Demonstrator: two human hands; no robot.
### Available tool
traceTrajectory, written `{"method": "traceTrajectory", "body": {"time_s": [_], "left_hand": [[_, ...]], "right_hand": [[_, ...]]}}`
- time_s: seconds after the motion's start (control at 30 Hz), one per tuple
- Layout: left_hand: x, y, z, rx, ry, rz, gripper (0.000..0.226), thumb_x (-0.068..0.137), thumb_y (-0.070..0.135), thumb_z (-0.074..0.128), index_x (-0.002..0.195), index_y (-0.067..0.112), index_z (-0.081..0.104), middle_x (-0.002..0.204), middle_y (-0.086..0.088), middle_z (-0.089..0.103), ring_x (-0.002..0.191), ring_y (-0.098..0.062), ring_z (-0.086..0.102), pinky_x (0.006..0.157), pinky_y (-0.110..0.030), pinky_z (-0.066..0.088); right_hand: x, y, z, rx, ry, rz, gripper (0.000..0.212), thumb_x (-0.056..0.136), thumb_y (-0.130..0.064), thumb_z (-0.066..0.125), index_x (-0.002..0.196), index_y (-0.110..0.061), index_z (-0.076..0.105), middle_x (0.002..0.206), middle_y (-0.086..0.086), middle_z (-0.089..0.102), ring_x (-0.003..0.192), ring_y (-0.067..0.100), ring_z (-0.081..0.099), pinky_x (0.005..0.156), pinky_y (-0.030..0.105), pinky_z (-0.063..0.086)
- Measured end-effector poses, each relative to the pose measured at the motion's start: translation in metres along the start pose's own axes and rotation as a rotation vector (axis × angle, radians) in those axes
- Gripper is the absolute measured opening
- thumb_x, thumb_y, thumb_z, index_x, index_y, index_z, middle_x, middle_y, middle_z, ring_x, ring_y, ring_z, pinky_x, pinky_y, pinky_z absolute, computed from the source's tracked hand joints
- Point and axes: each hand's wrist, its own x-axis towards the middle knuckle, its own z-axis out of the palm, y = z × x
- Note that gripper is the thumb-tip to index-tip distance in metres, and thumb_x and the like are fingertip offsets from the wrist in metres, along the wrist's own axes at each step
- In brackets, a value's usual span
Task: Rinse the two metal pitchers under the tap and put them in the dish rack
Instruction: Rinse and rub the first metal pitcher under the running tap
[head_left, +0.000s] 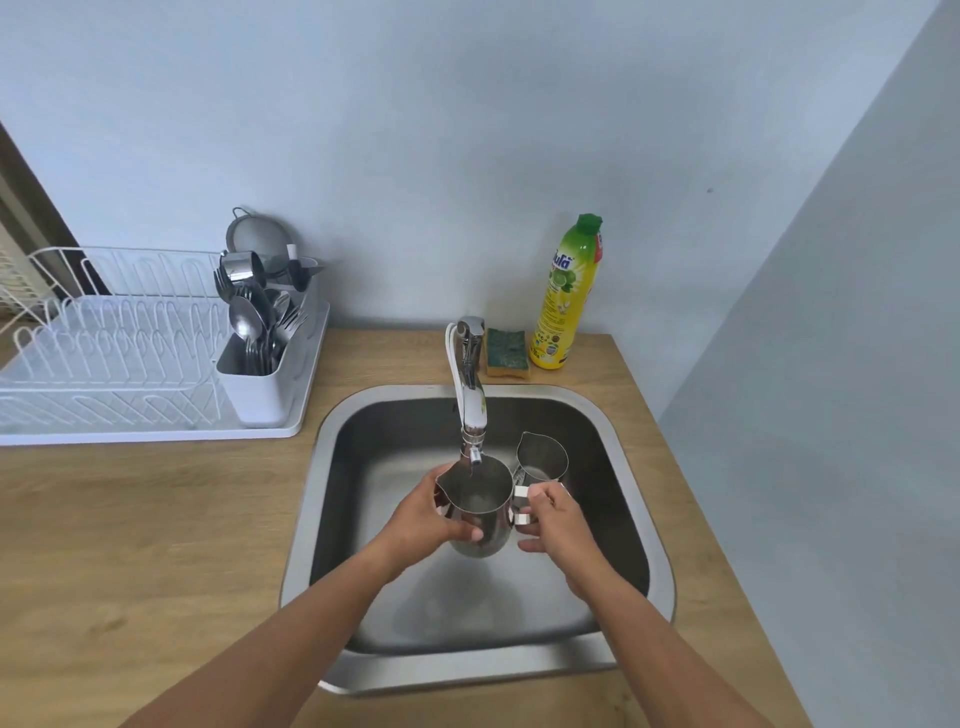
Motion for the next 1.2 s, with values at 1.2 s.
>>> {"method": "traceTrajectory", "body": {"time_s": [1.2], "left_hand": [[0.002,-0.004,-0.020,-0.021,-0.100,-0.547,0.073,0.080,0.082,0.043,0.102,0.019,0.072,0.091,-0.011,0.076,0.084,-0.026,0.072,0.072,-0.039,0.062]], "right_hand": [[0.027,-0.025,0.023,-0.269,-0.104,0.344,0.025,0.097,-0.023,0.042,0.088,-0.004,0.055,0.039,0.004,0.059,0.028,0.016,0.042,0.037,0.019,0.038]]}}
